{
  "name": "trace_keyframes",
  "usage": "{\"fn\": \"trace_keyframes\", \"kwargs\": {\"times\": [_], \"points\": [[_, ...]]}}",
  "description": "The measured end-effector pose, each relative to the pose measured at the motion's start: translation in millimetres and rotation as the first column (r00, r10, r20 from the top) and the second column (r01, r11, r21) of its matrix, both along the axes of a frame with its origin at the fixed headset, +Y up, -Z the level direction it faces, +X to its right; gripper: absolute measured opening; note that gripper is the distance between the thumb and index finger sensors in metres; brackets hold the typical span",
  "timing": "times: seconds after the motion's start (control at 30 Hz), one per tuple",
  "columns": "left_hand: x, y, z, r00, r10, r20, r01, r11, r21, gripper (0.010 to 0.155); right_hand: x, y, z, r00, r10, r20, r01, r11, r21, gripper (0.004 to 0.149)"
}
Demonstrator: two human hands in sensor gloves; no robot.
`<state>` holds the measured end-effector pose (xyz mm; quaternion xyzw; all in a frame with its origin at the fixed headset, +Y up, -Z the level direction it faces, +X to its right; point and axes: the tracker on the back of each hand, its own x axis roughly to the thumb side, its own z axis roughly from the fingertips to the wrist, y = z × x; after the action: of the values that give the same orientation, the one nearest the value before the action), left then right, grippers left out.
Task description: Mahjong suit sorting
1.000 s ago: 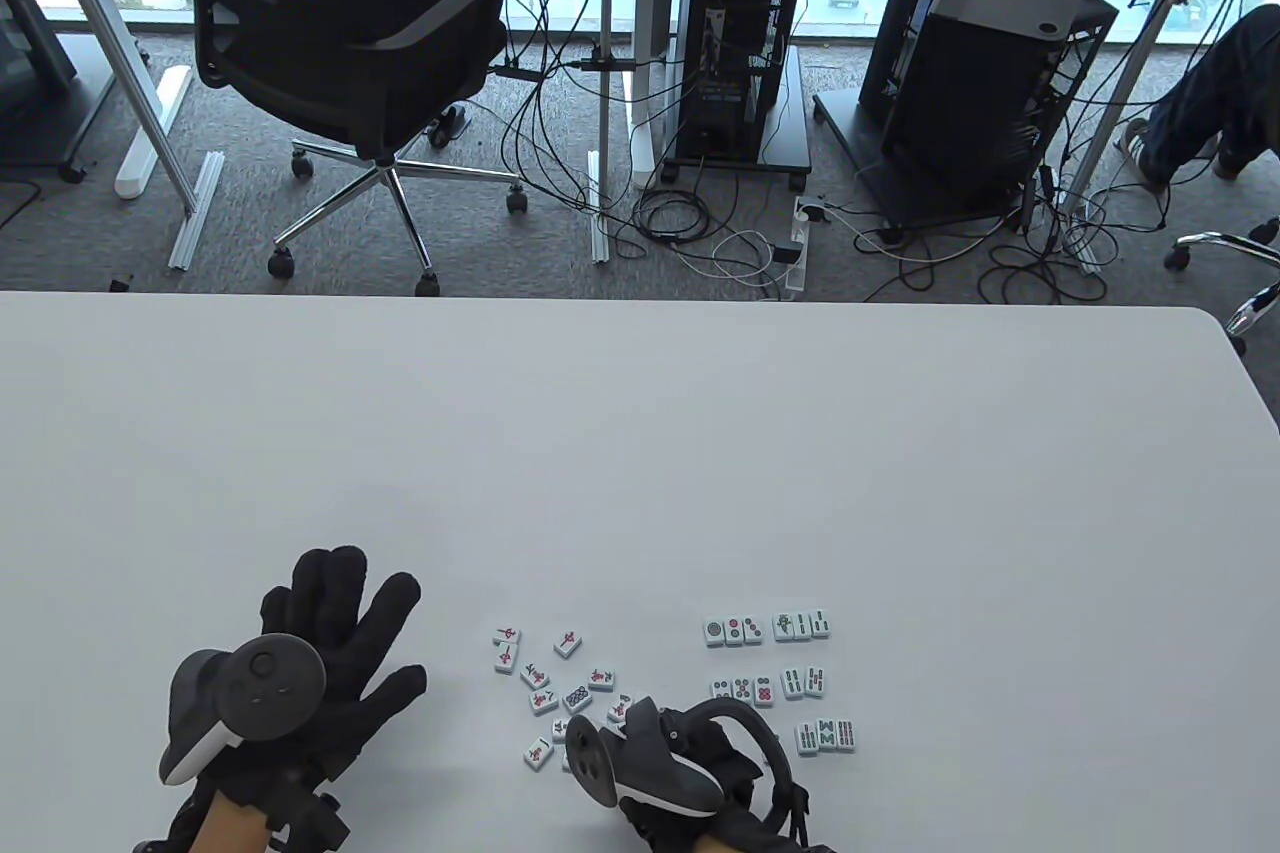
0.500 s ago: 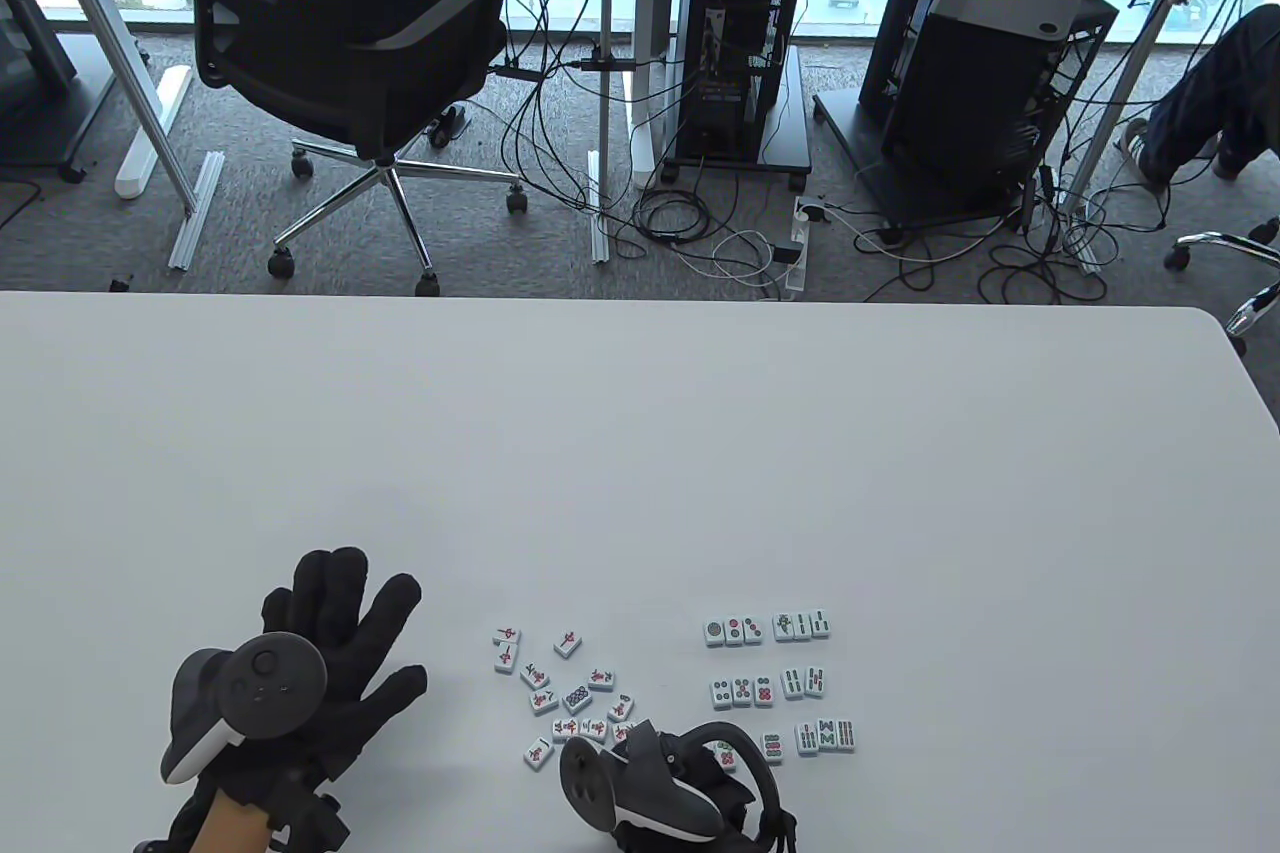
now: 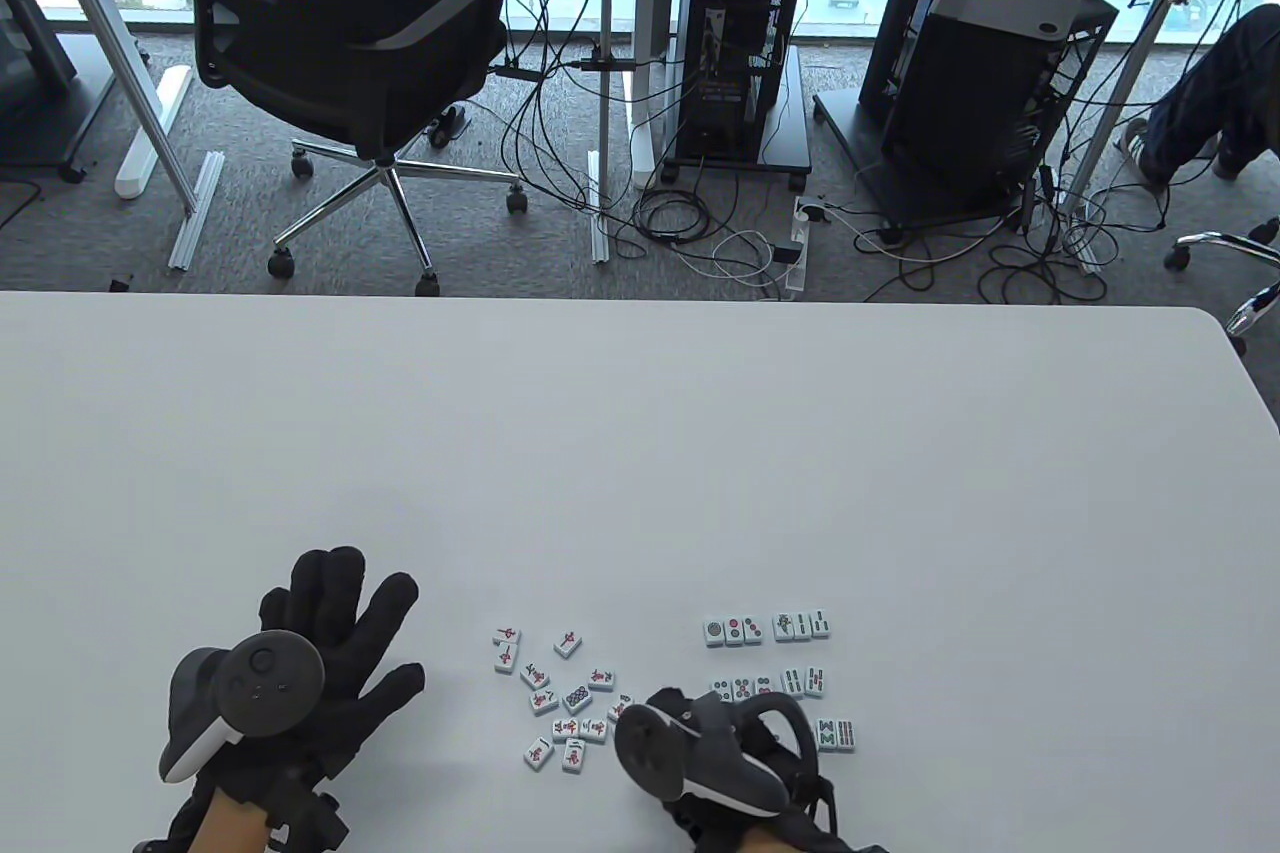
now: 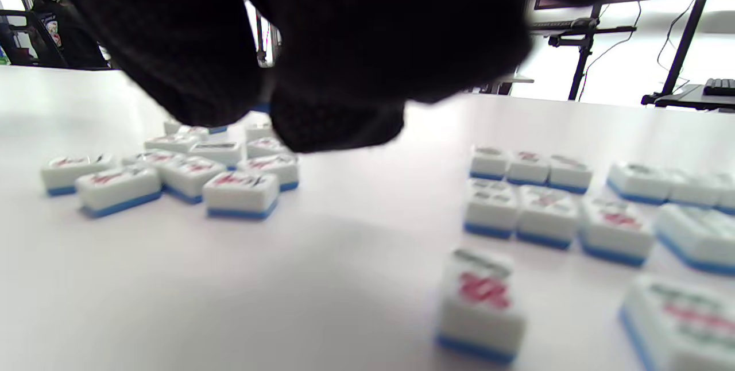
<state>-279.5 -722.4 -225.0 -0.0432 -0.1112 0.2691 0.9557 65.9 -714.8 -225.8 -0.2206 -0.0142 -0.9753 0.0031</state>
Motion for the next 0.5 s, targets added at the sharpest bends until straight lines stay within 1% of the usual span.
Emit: {"fn": "trace_keyframes", "kwargs": {"times": [0.03,0.07,0.13,0.2,0.27,0.3,0.37,0.47,0.5], "points": [[-0.2,0.1,0.0,1.000,0.000,-0.001,0.000,1.000,0.001,0.079,12.9,9.6,-5.6,1.000,0.002,0.029,-0.003,0.999,0.040,0.061],[-0.2,0.1,0.1,1.000,-0.001,-0.002,0.001,1.000,0.001,0.079,22.8,15.7,-10.6,1.000,0.006,0.009,-0.007,0.999,0.054,0.061],[-0.3,0.0,0.1,1.000,-0.003,-0.002,0.003,1.000,0.002,0.079,45.6,25.9,-20.7,0.998,0.053,0.041,-0.057,0.993,0.106,0.061],[-0.2,-0.1,0.0,1.000,-0.005,0.000,0.005,1.000,0.001,0.079,71.6,28.7,-33.6,0.995,0.099,-0.008,-0.098,0.991,0.091,0.061],[0.1,0.0,0.2,1.000,-0.006,0.002,0.006,1.000,0.002,0.079,102.1,20.9,-42.7,0.993,0.108,0.040,-0.110,0.992,0.059,0.061],[0.0,-0.1,0.3,1.000,-0.007,0.003,0.007,1.000,0.003,0.079,111.5,16.2,-45.2,0.993,0.104,0.050,-0.105,0.994,0.035,0.061],[-0.1,0.0,0.3,1.000,-0.005,0.003,0.005,1.000,0.005,0.079,129.5,3.2,-47.5,0.989,0.095,0.113,-0.094,0.995,-0.013,0.060],[0.2,-0.6,0.3,1.000,-0.008,0.004,0.008,1.000,0.003,0.079,146.3,-19.2,-47.9,0.979,0.128,0.157,-0.121,0.991,-0.053,0.060],[0.4,-0.7,0.3,1.000,-0.011,0.004,0.011,1.000,0.003,0.079,148.1,-23.7,-48.1,0.977,0.141,0.159,-0.134,0.990,-0.055,0.059]]}}
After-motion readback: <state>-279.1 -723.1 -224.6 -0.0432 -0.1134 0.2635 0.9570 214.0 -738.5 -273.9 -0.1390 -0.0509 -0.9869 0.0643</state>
